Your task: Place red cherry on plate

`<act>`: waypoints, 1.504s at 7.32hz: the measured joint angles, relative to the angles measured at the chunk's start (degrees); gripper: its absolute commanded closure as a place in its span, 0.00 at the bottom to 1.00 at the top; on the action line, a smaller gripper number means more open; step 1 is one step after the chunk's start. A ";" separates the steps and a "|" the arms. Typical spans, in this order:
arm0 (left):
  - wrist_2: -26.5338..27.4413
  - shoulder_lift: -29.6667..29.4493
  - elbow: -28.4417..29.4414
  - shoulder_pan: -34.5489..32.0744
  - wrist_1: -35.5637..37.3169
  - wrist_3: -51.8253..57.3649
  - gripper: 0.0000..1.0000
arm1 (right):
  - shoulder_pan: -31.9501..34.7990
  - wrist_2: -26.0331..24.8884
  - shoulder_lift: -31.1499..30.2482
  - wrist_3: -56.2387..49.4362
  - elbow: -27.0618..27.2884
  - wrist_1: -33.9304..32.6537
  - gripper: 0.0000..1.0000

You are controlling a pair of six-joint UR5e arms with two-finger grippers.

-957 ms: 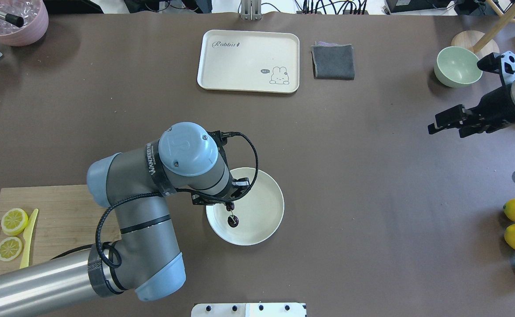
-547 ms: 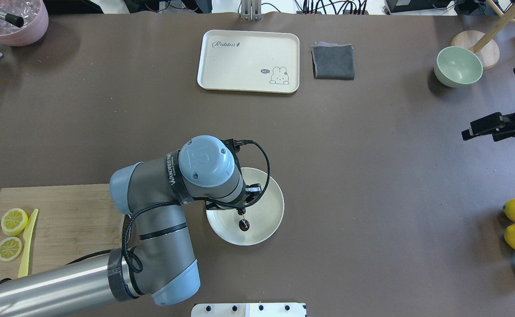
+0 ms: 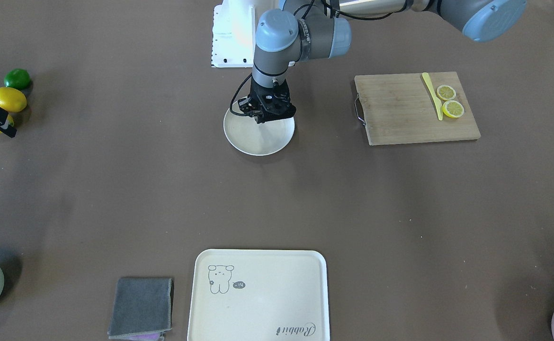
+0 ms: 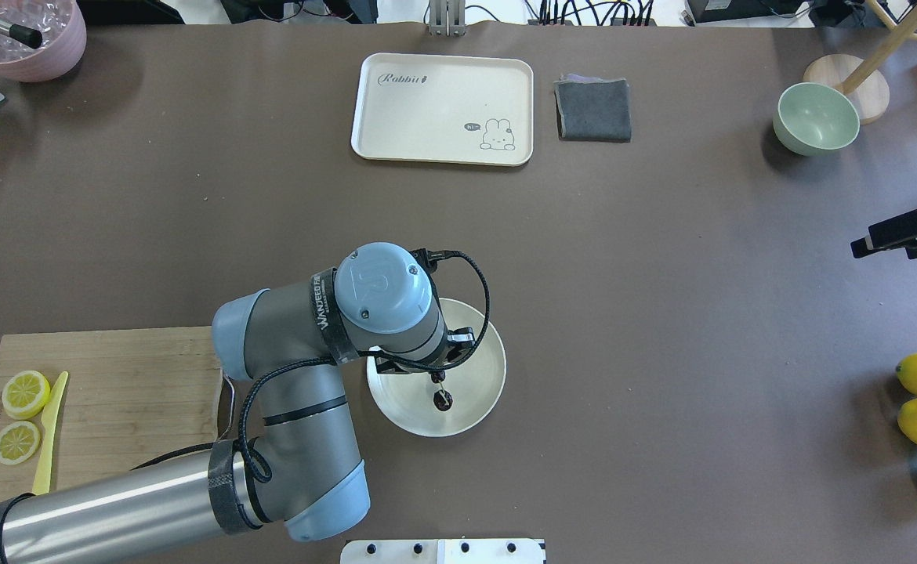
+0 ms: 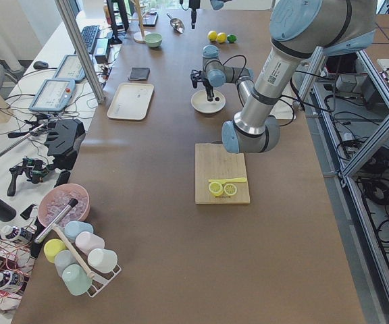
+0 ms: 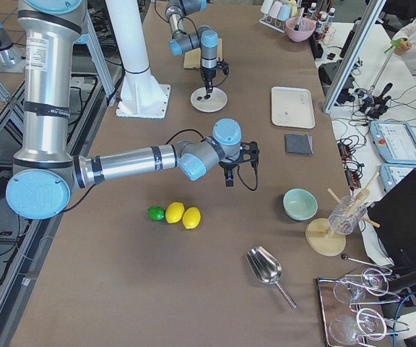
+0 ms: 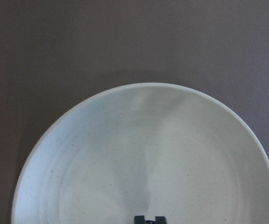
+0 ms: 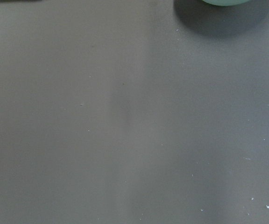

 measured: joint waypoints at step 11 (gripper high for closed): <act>-9.18 20.40 -21.53 -28.70 19.92 48.84 0.03 | 3.70 0.02 -1.75 -7.12 0.24 -0.51 0.00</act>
